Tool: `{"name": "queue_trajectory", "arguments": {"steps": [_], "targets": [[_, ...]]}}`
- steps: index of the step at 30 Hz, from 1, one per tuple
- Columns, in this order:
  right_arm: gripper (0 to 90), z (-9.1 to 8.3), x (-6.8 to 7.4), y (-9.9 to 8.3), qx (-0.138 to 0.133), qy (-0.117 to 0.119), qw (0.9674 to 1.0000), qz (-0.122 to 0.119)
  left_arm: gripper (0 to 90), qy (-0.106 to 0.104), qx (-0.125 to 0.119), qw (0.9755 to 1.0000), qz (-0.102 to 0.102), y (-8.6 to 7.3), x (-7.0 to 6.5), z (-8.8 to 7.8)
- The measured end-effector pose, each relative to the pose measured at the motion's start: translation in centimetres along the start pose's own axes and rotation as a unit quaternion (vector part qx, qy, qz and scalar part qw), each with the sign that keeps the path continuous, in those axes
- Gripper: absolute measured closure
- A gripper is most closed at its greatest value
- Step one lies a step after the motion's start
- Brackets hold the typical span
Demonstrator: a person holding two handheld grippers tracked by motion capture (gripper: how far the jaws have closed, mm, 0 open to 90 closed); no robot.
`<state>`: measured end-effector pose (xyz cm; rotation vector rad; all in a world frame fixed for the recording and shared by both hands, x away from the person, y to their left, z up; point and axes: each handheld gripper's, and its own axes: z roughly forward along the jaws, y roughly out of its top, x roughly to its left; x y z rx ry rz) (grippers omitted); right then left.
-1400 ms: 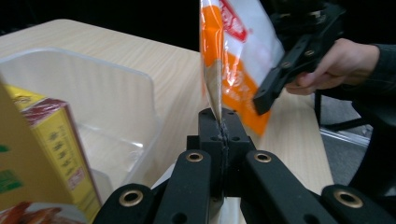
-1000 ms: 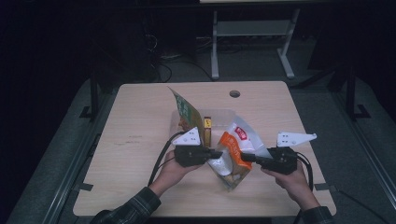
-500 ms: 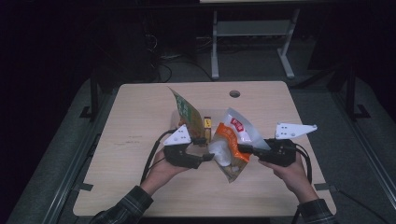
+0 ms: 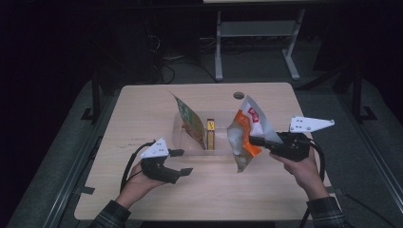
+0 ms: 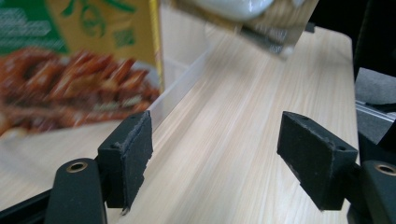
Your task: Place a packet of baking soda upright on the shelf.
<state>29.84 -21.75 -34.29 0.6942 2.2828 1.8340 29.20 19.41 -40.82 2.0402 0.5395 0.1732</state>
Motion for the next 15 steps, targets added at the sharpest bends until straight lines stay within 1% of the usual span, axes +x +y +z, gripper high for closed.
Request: {"name": "queue_trajectory", "arguments": {"steps": [1,3,4,5,8,9,10,11,14,15], "targets": [[89.9,0.0,-0.1,0.1,0.0,-0.004,1.0,-0.002,24.5,0.004,0.007,1.0,-0.001,-0.4,0.3,-0.4],[89.9,0.2,-0.5,0.2,0.003,-0.008,1.0,-0.003,23.3,0.01,0.014,0.9998,-0.002,-0.9,0.6,-0.8],[89.9,0.4,-0.7,0.3,0.002,-0.009,1.0,-0.002,22.2,0.013,0.02,0.9997,-0.008,-1.3,0.8,-1.0],[89.9,0.5,-1.0,0.4,0.006,-0.01,0.9999,0.002,20.9,0.016,0.024,0.9995,-0.008,-1.5,1.0,-1.1],[89.9,0.9,-1.6,0.7,0.006,-0.015,0.9999,-0.001,20.0,0.021,0.038,0.9988,-0.02,-2.6,1.4,-1.5],[89.9,1.1,-1.9,0.8,0.006,-0.018,0.9998,-0.002,19.8,0.022,0.044,0.9987,-0.015,-2.8,1.6,-1.6],[89.9,1.2,-2.0,0.9,0.007,-0.02,0.9998,-0.002,19.7,0.023,0.047,0.9984,-0.02,-3.1,1.7,-1.7],[89.9,1.4,-2.2,1.1,0.006,-0.023,0.9997,-0.005,19.3,0.022,0.056,0.9979,-0.021,-3.3,1.8,-1.9],[89.9,1.9,-2.9,1.6,0.005,-0.028,0.9996,-0.006,18.9,0.024,0.065,0.9974,-0.021,-3.8,2.1,-2.1],[89.9,2.0,-3.0,1.8,0.006,-0.029,0.9995,-0.006,18.9,0.027,0.07,0.997,-0.019,-4.0,2.3,-2.2]]}}
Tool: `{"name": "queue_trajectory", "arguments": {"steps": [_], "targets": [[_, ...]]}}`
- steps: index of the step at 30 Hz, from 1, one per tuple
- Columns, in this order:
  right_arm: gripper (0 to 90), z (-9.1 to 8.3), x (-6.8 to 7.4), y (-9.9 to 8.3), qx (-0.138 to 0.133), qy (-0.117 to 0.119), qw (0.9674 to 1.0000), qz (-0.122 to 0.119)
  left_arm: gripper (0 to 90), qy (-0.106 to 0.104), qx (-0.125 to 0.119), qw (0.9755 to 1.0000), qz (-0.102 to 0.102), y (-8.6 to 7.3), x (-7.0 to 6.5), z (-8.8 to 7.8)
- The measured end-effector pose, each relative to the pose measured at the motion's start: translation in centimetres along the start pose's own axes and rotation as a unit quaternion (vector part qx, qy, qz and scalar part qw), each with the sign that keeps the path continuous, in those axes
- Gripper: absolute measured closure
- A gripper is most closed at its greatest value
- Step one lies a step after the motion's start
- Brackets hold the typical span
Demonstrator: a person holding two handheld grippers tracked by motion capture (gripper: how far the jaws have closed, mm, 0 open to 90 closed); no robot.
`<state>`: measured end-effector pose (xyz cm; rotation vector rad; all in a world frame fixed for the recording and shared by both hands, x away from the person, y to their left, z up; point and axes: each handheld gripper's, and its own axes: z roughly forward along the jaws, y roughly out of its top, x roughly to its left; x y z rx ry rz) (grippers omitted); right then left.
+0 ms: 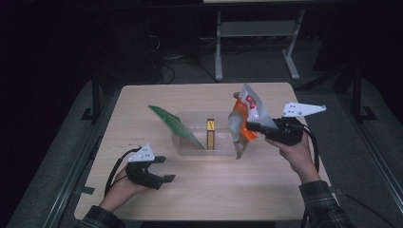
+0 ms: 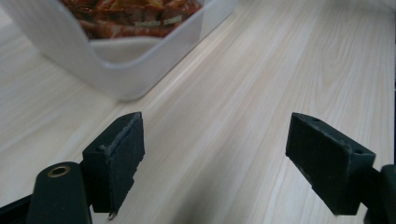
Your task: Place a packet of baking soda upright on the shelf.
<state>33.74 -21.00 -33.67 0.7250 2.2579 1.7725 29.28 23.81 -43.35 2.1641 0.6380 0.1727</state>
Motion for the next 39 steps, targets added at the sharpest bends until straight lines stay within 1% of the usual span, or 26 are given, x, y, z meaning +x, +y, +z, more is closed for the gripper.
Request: {"name": "queue_trajectory", "arguments": {"steps": [4,6,7,9,11,13,17,19,22,27,30,33,35,38,39], "targets": [[89.8,0.9,-0.8,0.7,0.002,-0.004,1.0,-0.003,18.9,0.004,0.006,1.0,-0.004,-0.3,0.4,-0.1],[89.8,1.4,-1.1,0.9,0.009,-0.007,0.9999,-0.006,18.9,0.006,0.007,1.0,0.0,-0.3,0.6,-0.1],[89.8,1.6,-1.3,1.0,0.012,-0.01,0.9999,-0.007,18.9,0.006,0.001,1.0,-0.006,-0.4,0.5,0.0],[89.8,2.0,-1.6,1.1,0.016,-0.011,0.9998,-0.008,18.9,0.006,0.005,1.0,-0.001,-0.4,0.5,0.1],[89.8,2.4,-1.9,1.1,0.018,-0.014,0.9997,-0.008,18.7,0.005,0.01,0.9999,0.0,-0.4,0.4,0.1],[89.8,2.9,-2.4,1.0,0.024,-0.012,0.9996,-0.003,18.6,0.005,0.011,0.9999,0.002,-0.4,0.4,0.2],[89.8,3.9,-3.1,0.8,0.038,-0.004,0.9993,0.0,18.2,0.004,0.015,0.9999,0.003,-0.4,0.3,0.4],[89.8,4.4,-3.3,0.7,0.045,-0.001,0.999,0.002,18.2,0.005,0.017,0.9998,0.008,-0.4,0.3,0.4],[89.7,5.0,-3.6,0.3,0.056,-0.001,0.9984,0.008,18.0,0.003,0.018,0.9998,0.005,-0.5,0.3,0.4],[89.3,5.1,-4.2,0.0,0.054,-0.002,0.9983,0.021,17.7,0.002,0.021,0.9998,0.005,-0.5,0.3,0.5],[88.9,5.1,-4.5,-0.2,0.056,-0.008,0.9981,0.025,17.6,0.001,0.025,0.9997,0.005,-0.5,0.3,0.6],[88.4,5.2,-4.7,-0.2,0.06,-0.02,0.9977,0.024,17.5,0.0,0.024,0.9997,0.005,-0.6,0.2,0.8],[87.5,5.3,-4.8,-0.2,0.066,-0.029,0.9972,0.018,17.4,0.0,0.027,0.9996,0.005,-0.5,0.2,0.8],[84.1,5.6,-5.0,-0.3,0.076,-0.042,0.9961,0.016,17.4,0.0,0.028,0.9996,0.007,-0.6,0.2,0.9],[82.6,5.7,-5.1,-0.4,0.077,-0.042,0.996,0.015,17.4,0.0,0.028,0.9996,0.007,-0.6,0.2,0.9]]}}
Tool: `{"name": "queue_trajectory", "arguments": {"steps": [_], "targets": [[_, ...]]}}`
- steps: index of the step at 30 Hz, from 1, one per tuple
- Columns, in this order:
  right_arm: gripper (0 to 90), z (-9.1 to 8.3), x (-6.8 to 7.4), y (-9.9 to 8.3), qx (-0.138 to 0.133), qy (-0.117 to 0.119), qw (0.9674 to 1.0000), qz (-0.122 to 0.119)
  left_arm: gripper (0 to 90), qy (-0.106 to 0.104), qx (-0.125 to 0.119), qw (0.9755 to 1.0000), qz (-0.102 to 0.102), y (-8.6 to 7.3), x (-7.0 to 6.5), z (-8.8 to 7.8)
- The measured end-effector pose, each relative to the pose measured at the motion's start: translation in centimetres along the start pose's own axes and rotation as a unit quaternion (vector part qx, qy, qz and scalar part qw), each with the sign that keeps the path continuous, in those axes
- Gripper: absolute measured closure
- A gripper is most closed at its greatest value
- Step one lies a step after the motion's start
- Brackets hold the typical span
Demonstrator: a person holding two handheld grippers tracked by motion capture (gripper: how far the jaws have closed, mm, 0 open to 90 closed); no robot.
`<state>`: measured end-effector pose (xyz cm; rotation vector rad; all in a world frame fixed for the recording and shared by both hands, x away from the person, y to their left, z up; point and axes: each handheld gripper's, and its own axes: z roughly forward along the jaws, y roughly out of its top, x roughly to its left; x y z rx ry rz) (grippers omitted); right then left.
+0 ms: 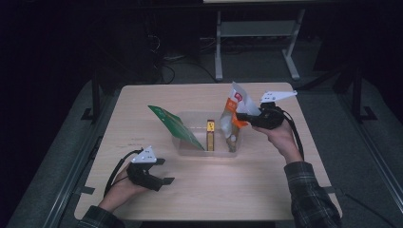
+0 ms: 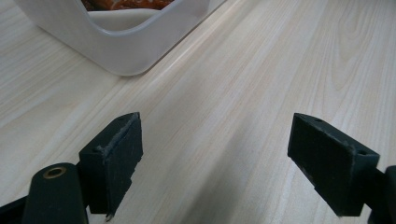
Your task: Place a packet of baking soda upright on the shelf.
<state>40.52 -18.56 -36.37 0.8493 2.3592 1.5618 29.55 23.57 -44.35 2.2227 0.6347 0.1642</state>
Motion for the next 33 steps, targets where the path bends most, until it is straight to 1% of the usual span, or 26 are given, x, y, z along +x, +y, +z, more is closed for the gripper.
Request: {"name": "queue_trajectory", "arguments": {"steps": [1,3,5,6,8,9,10,11,12,13,14,15,17,19,20,21,22,23,24,25,26,28,30,31,33], "targets": [[80.6,0.0,0.0,0.0,-0.003,0.002,1.0,0.001,17.4,0.0,0.0,1.0,-0.001,0.0,0.0,0.0],[76.6,0.0,0.0,0.1,-0.005,-0.002,1.0,0.002,17.3,0.0,0.0,1.0,-0.002,0.0,0.0,0.0],[65.1,-0.2,0.1,0.1,0.005,-0.012,0.9999,0.002,17.2,0.001,0.001,1.0,-0.001,0.0,0.1,0.0],[60.7,-0.3,0.1,0.0,0.009,-0.015,0.9998,0.004,17.2,0.001,0.002,1.0,-0.001,0.0,0.1,-0.1],[45.7,-0.9,0.2,-0.2,0.011,-0.018,0.9997,0.013,17.1,0.0,0.001,1.0,-0.002,-0.1,0.1,-0.1],[42.4,-1.1,0.3,-0.3,0.012,-0.018,0.9996,0.017,17.1,0.0,0.002,1.0,-0.001,-0.1,0.1,-0.1],[37.1,-1.3,0.4,-0.5,0.017,-0.021,0.9994,0.022,17.1,0.0,0.003,1.0,-0.001,-0.1,0.2,-0.1],[33.6,-1.6,0.5,-0.7,0.02,-0.028,0.999,0.028,17.0,0.0,0.004,1.0,0.0,-0.1,0.2,-0.1],[30.9,-1.9,0.6,-0.9,0.021,-0.028,0.9989,0.032,17.0,0.001,0.005,1.0,0.001,-0.1,0.2,-0.1],[26.4,-2.2,0.7,-1.2,0.03,-0.03,0.9985,0.035,17.0,0.001,0.006,1.0,0.002,-0.1,0.1,-0.1],[24.6,-2.4,0.9,-1.3,0.036,-0.035,0.9982,0.034,16.9,0.001,0.006,1.0,0.002,-0.1,0.1,-0.1],[24.7,-2.6,1.0,-1.5,0.036,-0.038,0.9981,0.033,16.9,0.002,0.005,1.0,0.003,-0.1,0.1,-0.1],[23.1,-3.3,1.4,-1.9,0.028,-0.034,0.9985,0.033,16.9,0.001,0.005,1.0,0.002,-0.1,0.1,-0.1],[22.2,-3.6,1.7,-2.3,0.033,-0.039,0.9982,0.03,16.8,0.0,0.005,1.0,0.002,-0.1,0.1,-0.1],[20.5,-3.8,1.9,-2.5,0.041,-0.037,0.9981,0.027,16.8,0.0,0.006,1.0,0.002,-0.1,0.1,-0.1],[20.8,-4.0,2.2,-2.8,0.046,-0.042,0.9978,0.024,16.8,-0.001,0.006,1.0,0.003,-0.1,0.1,-0.1],[21.0,-4.2,2.3,-3.0,0.044,-0.042,0.9979,0.021,16.8,0.0,0.006,1.0,0.005,-0.1,0.1,-0.1],[21.0,-4.3,2.4,-3.2,0.046,-0.041,0.9979,0.023,16.8,0.0,0.006,1.0,0.005,-0.1,0.1,-0.1],[21.0,-4.4,2.6,-3.6,0.048,-0.041,0.9978,0.018,16.8,-0.001,0.006,1.0,0.004,-0.1,0.1,-0.1],[21.0,-4.5,2.7,-3.8,0.051,-0.043,0.9976,0.018,16.8,0.0,0.007,1.0,0.007,-0.1,0.1,-0.1],[21.1,-4.6,2.9,-4.1,0.054,-0.041,0.9976,0.015,16.8,-0.001,0.007,1.0,0.003,-0.1,0.1,-0.1],[21.1,-4.6,3.1,-4.6,0.059,-0.041,0.9974,0.012,16.8,-0.002,0.008,1.0,0.004,-0.1,0.0,-0.1],[21.2,-4.6,3.4,-5.3,0.069,-0.046,0.9966,0.001,16.8,-0.003,0.009,0.9999,0.003,-0.1,0.0,0.0],[21.3,-4.5,3.5,-5.5,0.072,-0.048,0.9963,-0.002,16.8,-0.004,0.011,0.9999,0.006,-0.1,0.0,0.0],[21.4,-4.5,3.7,-6.2,0.079,-0.044,0.9959,0.001,16.8,-0.005,0.011,0.9999,0.005,-0.1,-0.1,0.1]]}}
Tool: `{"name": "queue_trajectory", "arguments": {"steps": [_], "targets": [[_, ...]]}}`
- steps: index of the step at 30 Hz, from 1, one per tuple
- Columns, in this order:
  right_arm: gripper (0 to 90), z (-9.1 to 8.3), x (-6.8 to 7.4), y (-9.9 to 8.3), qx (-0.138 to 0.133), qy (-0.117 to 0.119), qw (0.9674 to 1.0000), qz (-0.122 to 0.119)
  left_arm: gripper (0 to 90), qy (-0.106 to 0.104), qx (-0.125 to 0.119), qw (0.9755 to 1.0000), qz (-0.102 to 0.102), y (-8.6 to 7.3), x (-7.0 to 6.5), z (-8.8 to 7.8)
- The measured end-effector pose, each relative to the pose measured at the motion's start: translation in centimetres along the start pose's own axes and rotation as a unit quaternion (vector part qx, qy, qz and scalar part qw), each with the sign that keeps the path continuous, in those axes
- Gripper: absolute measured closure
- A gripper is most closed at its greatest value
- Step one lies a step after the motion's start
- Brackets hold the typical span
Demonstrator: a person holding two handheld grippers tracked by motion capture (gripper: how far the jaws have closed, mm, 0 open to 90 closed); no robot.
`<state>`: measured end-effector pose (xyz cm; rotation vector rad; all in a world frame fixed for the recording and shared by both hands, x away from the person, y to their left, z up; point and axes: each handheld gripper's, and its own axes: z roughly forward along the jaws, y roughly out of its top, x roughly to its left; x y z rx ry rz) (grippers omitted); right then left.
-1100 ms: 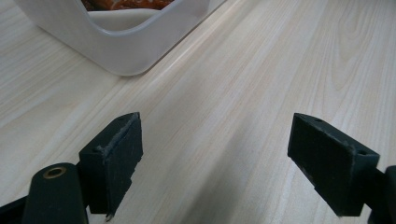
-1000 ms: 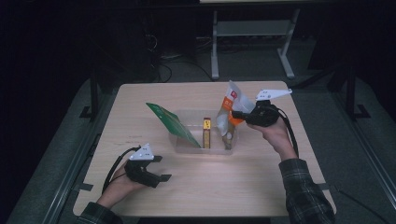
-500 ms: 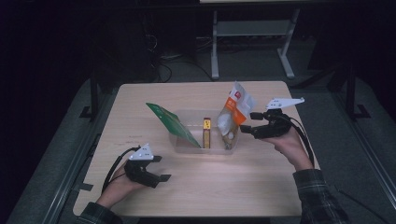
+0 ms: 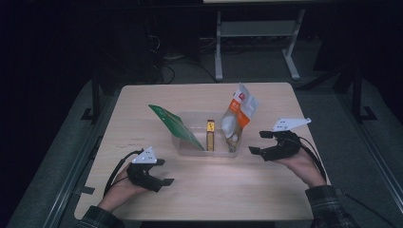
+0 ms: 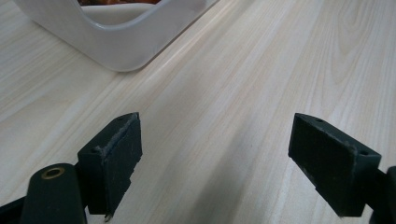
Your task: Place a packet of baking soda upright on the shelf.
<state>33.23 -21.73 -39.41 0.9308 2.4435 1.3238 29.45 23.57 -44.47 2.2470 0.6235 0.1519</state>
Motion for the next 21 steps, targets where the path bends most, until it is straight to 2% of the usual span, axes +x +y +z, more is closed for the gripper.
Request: {"name": "queue_trajectory", "arguments": {"steps": [6,9,13,16,21], "targets": [[22.1,0.8,1.1,-2.1,0.028,-0.006,0.9995,-0.013,16.8,-0.005,0.008,0.9999,0.007,-0.1,-0.2,0.2],[22.1,1.3,1.7,-3.5,0.041,-0.011,0.999,-0.011,16.8,-0.007,0.025,0.9995,0.018,-0.2,-0.3,0.5],[21.5,1.7,2.2,-5.0,0.063,-0.016,0.9977,-0.016,16.8,-0.011,0.035,0.999,0.024,-0.3,-0.5,0.8],[20.4,1.9,2.3,-5.4,0.069,-0.014,0.9974,-0.017,16.8,-0.014,0.038,0.9988,0.028,-0.3,-0.5,0.9],[19.7,2.1,2.3,-5.4,0.061,-0.019,0.9978,-0.016,16.8,-0.015,0.04,0.9986,0.03,-0.2,-0.5,0.9]]}}
